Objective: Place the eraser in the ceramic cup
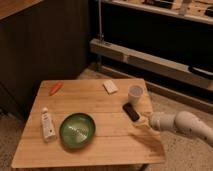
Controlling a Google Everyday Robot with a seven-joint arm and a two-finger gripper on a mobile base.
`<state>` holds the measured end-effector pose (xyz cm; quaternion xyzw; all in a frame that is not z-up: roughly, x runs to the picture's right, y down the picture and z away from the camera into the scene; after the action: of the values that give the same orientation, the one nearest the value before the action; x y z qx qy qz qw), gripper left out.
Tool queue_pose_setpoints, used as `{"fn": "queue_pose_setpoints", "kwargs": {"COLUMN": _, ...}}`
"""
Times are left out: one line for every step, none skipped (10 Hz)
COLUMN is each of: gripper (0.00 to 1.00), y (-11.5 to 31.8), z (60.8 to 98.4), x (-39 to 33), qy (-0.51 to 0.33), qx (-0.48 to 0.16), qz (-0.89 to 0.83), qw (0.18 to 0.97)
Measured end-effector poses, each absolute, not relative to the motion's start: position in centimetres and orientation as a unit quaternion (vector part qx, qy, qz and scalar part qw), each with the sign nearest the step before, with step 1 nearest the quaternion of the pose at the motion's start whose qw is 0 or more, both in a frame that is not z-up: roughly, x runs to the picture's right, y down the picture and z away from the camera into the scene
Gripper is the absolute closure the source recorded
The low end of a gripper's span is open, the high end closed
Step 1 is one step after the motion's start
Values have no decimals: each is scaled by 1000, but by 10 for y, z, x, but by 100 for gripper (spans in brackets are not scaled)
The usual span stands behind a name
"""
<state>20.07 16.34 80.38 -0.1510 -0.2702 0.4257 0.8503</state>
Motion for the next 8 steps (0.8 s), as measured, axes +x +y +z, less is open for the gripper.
{"fn": "queue_pose_setpoints", "kwargs": {"gripper": 20, "y": 162, "z": 809, "x": 201, "qy": -268, "qx": -150, "qz": 434, "qw": 847}}
{"fn": "queue_pose_setpoints", "kwargs": {"gripper": 20, "y": 161, "z": 814, "x": 201, "qy": -265, "qx": -148, "qz": 440, "qw": 845}}
{"fn": "queue_pose_setpoints", "kwargs": {"gripper": 20, "y": 161, "z": 819, "x": 201, "qy": -261, "qx": -146, "qz": 444, "qw": 845}}
{"fn": "queue_pose_setpoints", "kwargs": {"gripper": 20, "y": 161, "z": 825, "x": 201, "qy": -258, "qx": -143, "qz": 446, "qw": 845}}
{"fn": "queue_pose_setpoints", "kwargs": {"gripper": 20, "y": 162, "z": 832, "x": 199, "qy": -256, "qx": -142, "qz": 446, "qw": 846}}
{"fn": "queue_pose_setpoints", "kwargs": {"gripper": 20, "y": 161, "z": 839, "x": 196, "qy": -258, "qx": -138, "qz": 443, "qw": 847}}
{"fn": "queue_pose_setpoints", "kwargs": {"gripper": 20, "y": 159, "z": 845, "x": 197, "qy": -262, "qx": -128, "qz": 441, "qw": 849}}
{"fn": "queue_pose_setpoints", "kwargs": {"gripper": 20, "y": 157, "z": 848, "x": 197, "qy": -264, "qx": -122, "qz": 440, "qw": 850}}
